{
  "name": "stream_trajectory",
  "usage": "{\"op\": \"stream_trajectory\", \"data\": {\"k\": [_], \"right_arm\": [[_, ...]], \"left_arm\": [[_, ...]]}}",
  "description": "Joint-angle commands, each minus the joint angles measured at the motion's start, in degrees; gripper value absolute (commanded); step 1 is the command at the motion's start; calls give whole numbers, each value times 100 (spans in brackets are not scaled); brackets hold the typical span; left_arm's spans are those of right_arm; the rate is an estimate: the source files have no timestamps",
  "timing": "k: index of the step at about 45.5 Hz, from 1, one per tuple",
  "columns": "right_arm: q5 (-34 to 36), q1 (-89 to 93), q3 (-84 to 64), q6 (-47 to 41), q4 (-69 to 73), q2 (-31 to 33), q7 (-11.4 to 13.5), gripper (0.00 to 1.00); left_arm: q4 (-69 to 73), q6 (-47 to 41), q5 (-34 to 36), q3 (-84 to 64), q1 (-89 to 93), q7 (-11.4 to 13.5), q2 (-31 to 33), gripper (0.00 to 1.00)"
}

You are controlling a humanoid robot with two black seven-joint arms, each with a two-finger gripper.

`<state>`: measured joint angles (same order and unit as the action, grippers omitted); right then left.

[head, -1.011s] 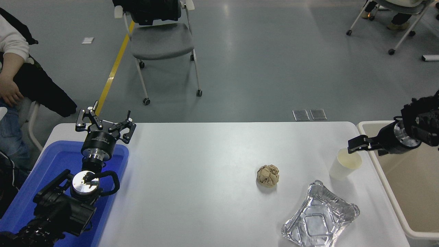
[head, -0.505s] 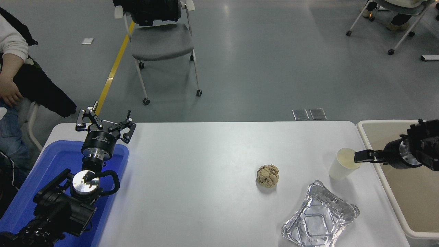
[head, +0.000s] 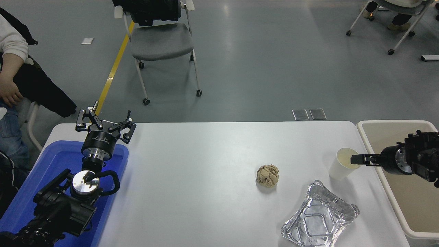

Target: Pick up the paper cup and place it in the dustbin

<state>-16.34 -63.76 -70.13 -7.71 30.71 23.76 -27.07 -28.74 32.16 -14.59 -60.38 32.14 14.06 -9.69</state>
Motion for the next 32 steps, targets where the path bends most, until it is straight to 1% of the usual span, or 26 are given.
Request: {"op": "stream_trajectory", "data": {"k": [1, 5, 9, 12, 32], "right_arm": [[-1, 110, 140, 94, 5, -29, -9, 41], [-10, 118, 140, 94, 5, -29, -9, 22], [-10, 110, 149, 94, 22, -29, -27, 11], [-1, 101, 158, 94, 49, -29, -35, 0], [-80, -268, 149, 24, 207, -21, -53, 0]], "left_arm": [[0, 0, 0, 0, 3, 0, 2, 99], [0, 0, 0, 0, 3, 0, 2, 99], [0, 0, 0, 0, -6, 0, 2, 99], [0, 0, 0, 0, -6, 0, -6, 99], [0, 0, 0, 0, 3, 0, 2, 99]]}}
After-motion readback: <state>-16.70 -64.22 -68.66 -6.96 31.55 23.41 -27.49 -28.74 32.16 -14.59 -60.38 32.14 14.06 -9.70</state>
